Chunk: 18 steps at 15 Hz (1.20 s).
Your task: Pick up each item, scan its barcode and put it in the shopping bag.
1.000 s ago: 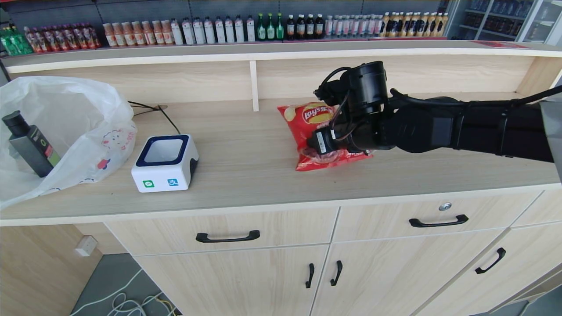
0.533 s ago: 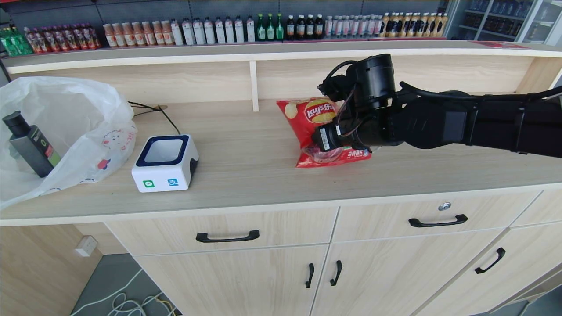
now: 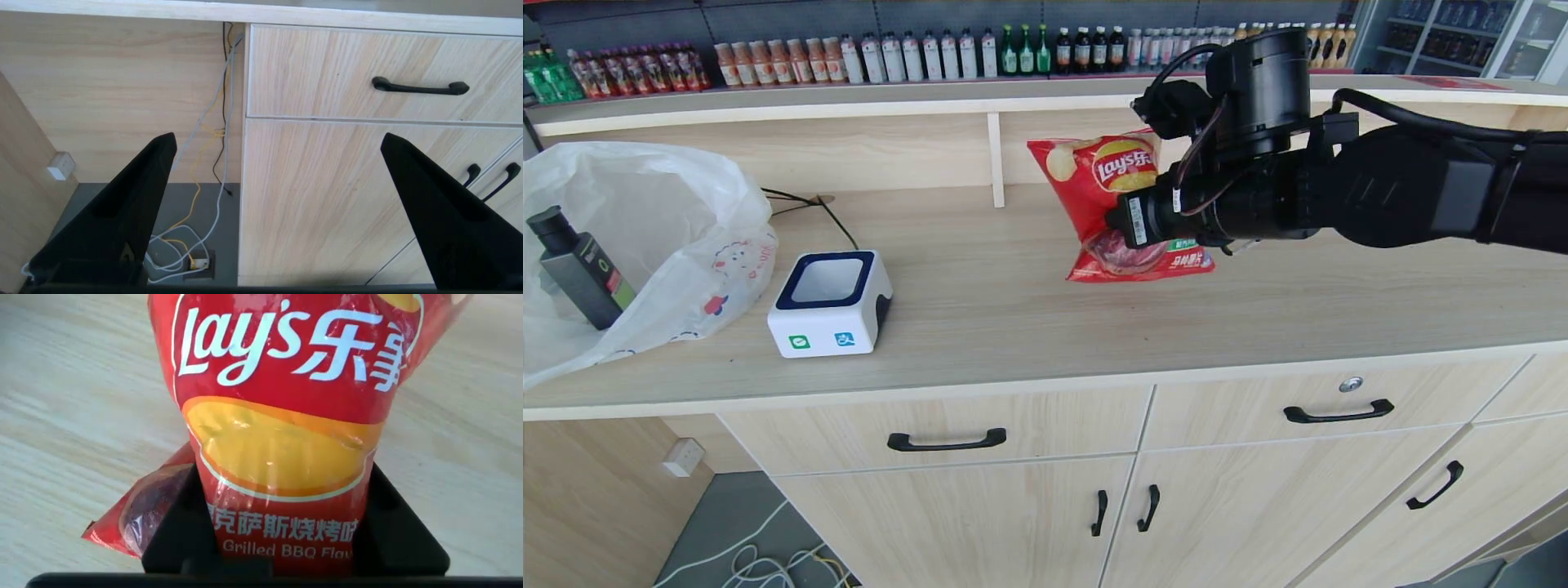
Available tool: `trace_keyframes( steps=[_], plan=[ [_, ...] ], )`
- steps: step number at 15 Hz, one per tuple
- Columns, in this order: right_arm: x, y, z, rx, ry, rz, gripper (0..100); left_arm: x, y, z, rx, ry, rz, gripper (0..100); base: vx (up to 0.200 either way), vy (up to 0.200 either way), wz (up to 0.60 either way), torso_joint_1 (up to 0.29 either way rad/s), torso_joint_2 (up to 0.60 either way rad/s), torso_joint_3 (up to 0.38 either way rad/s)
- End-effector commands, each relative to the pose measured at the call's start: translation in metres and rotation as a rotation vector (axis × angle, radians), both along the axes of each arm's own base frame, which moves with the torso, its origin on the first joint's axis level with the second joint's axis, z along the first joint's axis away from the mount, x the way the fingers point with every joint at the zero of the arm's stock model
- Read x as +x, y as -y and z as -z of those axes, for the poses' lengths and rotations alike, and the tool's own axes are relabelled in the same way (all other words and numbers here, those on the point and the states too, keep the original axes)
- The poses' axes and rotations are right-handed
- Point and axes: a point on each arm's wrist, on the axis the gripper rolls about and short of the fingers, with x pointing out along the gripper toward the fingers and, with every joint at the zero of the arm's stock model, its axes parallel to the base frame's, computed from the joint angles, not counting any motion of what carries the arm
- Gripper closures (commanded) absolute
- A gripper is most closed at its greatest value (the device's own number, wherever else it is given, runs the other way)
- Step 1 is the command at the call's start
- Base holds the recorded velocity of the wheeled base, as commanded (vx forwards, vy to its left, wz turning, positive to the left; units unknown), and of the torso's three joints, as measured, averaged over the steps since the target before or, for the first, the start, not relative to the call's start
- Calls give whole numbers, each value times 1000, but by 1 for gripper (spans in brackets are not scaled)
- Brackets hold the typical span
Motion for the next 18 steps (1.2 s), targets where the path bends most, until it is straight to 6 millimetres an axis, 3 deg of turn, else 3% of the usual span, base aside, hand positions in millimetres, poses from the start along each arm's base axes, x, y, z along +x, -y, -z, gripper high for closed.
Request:
trace_keyframes(
  steps=[1,5,9,14,18],
  plan=[
    [-23,3,-24,32,50,-26,100,0,0,0,0,0,0,0,0,0,0,0,0,0],
    [-55,18,-36,57,86,-39,100,0,0,0,0,0,0,0,0,0,0,0,0,0],
    [-92,42,-25,93,137,-50,100,0,0,0,0,0,0,0,0,0,0,0,0,0],
    [-145,75,-33,139,170,-137,100,0,0,0,0,0,0,0,0,0,0,0,0,0],
    [-180,99,-25,226,134,-186,100,0,0,0,0,0,-1,0,0,0,0,0,0,0]
  ],
)
